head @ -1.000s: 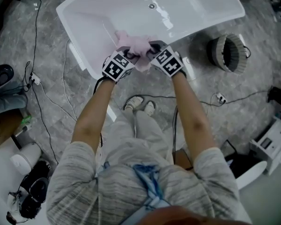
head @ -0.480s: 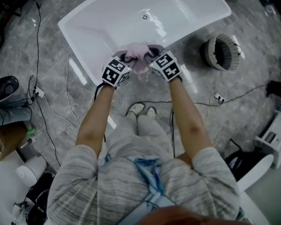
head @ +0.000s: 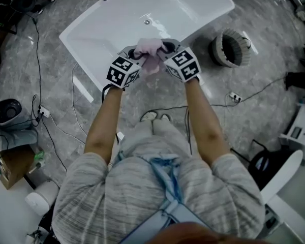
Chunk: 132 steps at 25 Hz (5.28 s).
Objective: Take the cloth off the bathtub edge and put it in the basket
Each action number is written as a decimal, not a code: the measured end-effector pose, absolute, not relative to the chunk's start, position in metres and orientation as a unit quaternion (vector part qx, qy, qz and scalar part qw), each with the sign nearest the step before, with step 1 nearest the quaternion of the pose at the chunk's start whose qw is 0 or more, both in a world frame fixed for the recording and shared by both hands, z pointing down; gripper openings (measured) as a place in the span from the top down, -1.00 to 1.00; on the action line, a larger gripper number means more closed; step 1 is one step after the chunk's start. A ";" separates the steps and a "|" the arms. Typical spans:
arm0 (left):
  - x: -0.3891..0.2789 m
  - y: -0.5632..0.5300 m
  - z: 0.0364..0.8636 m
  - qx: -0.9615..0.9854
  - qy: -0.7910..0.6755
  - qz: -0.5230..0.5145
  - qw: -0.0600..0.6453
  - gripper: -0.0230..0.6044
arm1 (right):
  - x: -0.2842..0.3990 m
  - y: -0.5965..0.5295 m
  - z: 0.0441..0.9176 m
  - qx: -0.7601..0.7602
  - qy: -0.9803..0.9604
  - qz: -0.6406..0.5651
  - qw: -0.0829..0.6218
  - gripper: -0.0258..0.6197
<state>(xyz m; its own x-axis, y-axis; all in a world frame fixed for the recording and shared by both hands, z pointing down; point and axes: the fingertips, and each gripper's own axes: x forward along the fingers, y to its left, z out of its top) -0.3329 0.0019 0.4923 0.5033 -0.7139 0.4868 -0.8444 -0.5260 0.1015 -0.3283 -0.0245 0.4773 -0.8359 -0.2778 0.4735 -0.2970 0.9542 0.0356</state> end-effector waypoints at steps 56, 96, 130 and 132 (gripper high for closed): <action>-0.002 0.020 0.324 0.985 -0.094 0.144 0.024 0.80 | 0.019 0.012 0.300 0.558 -0.820 -0.004 0.130 0.84; 0.218 -0.118 0.307 0.984 -0.123 0.117 0.047 0.80 | 0.238 -0.126 0.286 0.541 -0.834 -0.014 0.107 0.84; 0.247 -0.376 0.311 0.991 -0.060 0.110 0.040 0.80 | 0.267 -0.382 0.287 0.586 -0.802 -0.012 0.114 0.84; 0.248 -0.391 0.307 0.992 -0.056 0.109 0.035 0.80 | 0.268 -0.397 0.283 0.591 -0.799 -0.014 0.110 0.84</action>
<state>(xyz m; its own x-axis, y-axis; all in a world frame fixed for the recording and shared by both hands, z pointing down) 0.2484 -0.3914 0.3071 0.9702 -0.1025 0.2197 -0.1179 -0.9913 0.0583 0.2683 -0.3967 0.2832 -0.2777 -0.9475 0.1585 -0.9413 0.3014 0.1522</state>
